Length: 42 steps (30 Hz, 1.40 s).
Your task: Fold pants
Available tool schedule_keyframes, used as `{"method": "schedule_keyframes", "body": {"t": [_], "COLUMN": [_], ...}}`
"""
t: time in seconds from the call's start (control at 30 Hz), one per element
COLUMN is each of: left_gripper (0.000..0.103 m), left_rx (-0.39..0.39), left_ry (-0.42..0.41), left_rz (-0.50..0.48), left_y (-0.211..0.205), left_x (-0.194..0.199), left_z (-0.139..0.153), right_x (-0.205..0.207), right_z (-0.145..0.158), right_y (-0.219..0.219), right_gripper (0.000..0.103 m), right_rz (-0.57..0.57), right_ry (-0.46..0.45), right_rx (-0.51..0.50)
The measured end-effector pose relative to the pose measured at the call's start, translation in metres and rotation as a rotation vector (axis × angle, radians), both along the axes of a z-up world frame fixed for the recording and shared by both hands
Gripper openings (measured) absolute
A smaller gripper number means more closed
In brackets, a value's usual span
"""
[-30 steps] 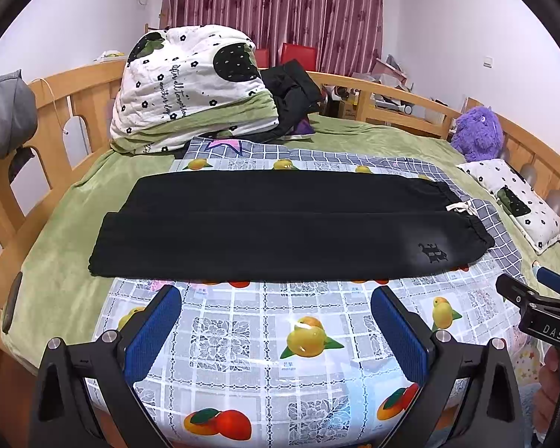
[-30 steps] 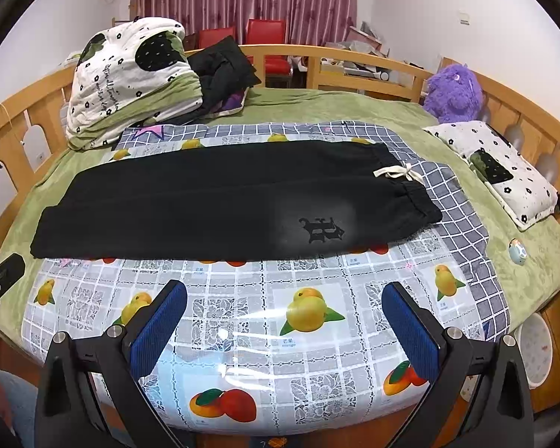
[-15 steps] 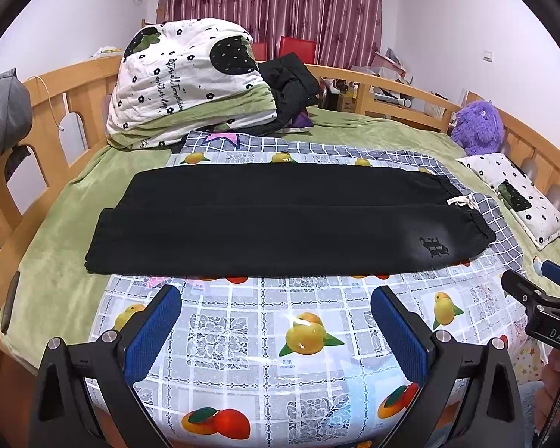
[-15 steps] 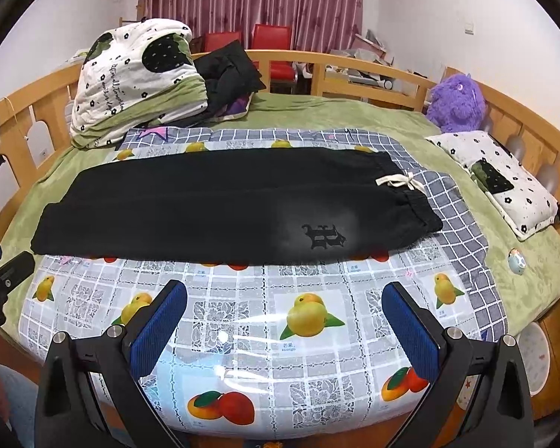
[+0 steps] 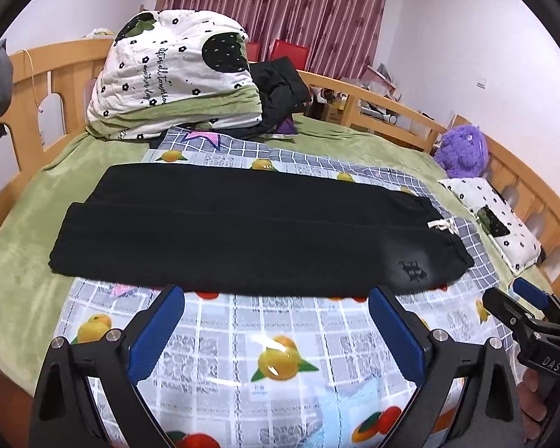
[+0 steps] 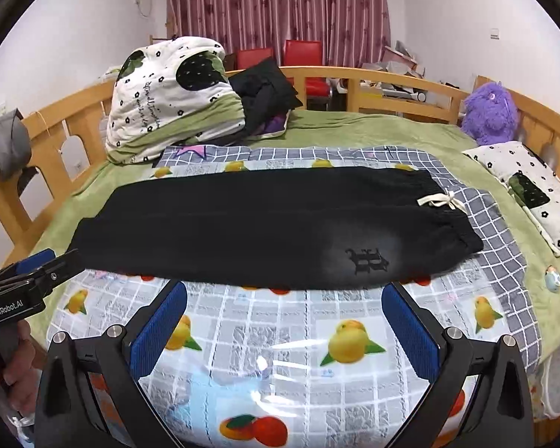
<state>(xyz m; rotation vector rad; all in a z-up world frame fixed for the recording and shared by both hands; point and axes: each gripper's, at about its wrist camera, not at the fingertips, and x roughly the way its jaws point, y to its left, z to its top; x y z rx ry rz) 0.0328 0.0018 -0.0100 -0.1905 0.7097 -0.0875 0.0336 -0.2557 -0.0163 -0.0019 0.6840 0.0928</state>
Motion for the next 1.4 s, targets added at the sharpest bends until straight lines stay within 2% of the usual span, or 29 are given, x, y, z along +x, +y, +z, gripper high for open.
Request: {"method": "schedule_keyframes", "body": {"t": [0.1, 0.17, 0.3, 0.37, 0.43, 0.53, 0.6, 0.67, 0.77, 0.9, 1.03, 1.1, 1.2, 1.27, 1.3, 1.33, 1.37, 1.4], "left_gripper": [0.1, 0.1, 0.1, 0.1, 0.097, 0.091, 0.09, 0.081, 0.08, 0.08, 0.079, 0.071, 0.066, 0.051, 0.044, 0.026, 0.01, 0.009], "left_rx": [0.03, 0.058, 0.034, 0.023, 0.012, -0.015, -0.049, -0.111, -0.205, -0.257, -0.367, -0.384, -0.38, -0.368, -0.36, -0.341, -0.312, -0.279], "left_ry": [0.002, 0.007, 0.068, 0.117, 0.159, 0.204, 0.213, 0.219, 0.224, 0.2, 0.163, 0.161, 0.161, 0.174, 0.184, 0.206, 0.231, 0.248], "left_rz": [0.014, 0.054, 0.103, 0.132, 0.161, 0.202, 0.225, 0.248, 0.263, 0.262, 0.247, 0.278, 0.31, 0.332, 0.344, 0.358, 0.366, 0.36], "left_y": [0.015, 0.033, 0.066, 0.083, 0.098, 0.118, 0.127, 0.139, 0.151, 0.157, 0.164, 0.166, 0.165, 0.166, 0.167, 0.168, 0.17, 0.17], "left_x": [0.015, 0.03, 0.053, 0.062, 0.068, 0.072, 0.072, 0.073, 0.075, 0.077, 0.086, 0.094, 0.104, 0.112, 0.115, 0.12, 0.124, 0.127], "left_z": [0.003, 0.001, -0.021, -0.042, -0.066, -0.1, -0.116, -0.133, -0.153, -0.168, -0.175, -0.179, -0.18, -0.181, -0.181, -0.181, -0.181, -0.179], "right_x": [0.011, 0.02, 0.049, 0.069, 0.087, 0.107, 0.118, 0.128, 0.133, 0.136, 0.141, 0.15, 0.165, 0.176, 0.183, 0.189, 0.193, 0.198], "right_z": [0.005, 0.005, -0.009, -0.023, -0.043, -0.073, -0.098, -0.122, -0.153, -0.178, -0.185, -0.186, -0.189, -0.188, -0.187, -0.187, -0.187, -0.187], "right_y": [0.0, -0.005, -0.034, -0.052, -0.079, -0.117, -0.138, -0.156, -0.177, -0.195, -0.203, -0.206, -0.21, -0.21, -0.21, -0.209, -0.206, -0.205], "right_gripper": [0.102, 0.102, 0.102, 0.101, 0.098, 0.089, 0.07, 0.058, 0.057, 0.057, 0.057, 0.057, 0.058, 0.057, 0.052, 0.044, 0.03, 0.027], "right_rz": [-0.03, -0.017, -0.036, -0.073, -0.121, -0.161, -0.194, -0.238, -0.275, -0.3, -0.29, -0.275, -0.286, -0.293, -0.292, -0.296, -0.307, -0.311], "right_ry": [-0.063, -0.076, -0.072, -0.031, 0.015, 0.111, 0.19, 0.255, 0.287, 0.301, 0.262, 0.262, 0.255, 0.257, 0.264, 0.269, 0.274, 0.277], "right_rx": [-0.125, -0.17, -0.166, -0.166, -0.13, -0.007, 0.045, 0.066, 0.112, 0.203, 0.286, 0.347, 0.402, 0.407, 0.411, 0.404, 0.38, 0.359]}}
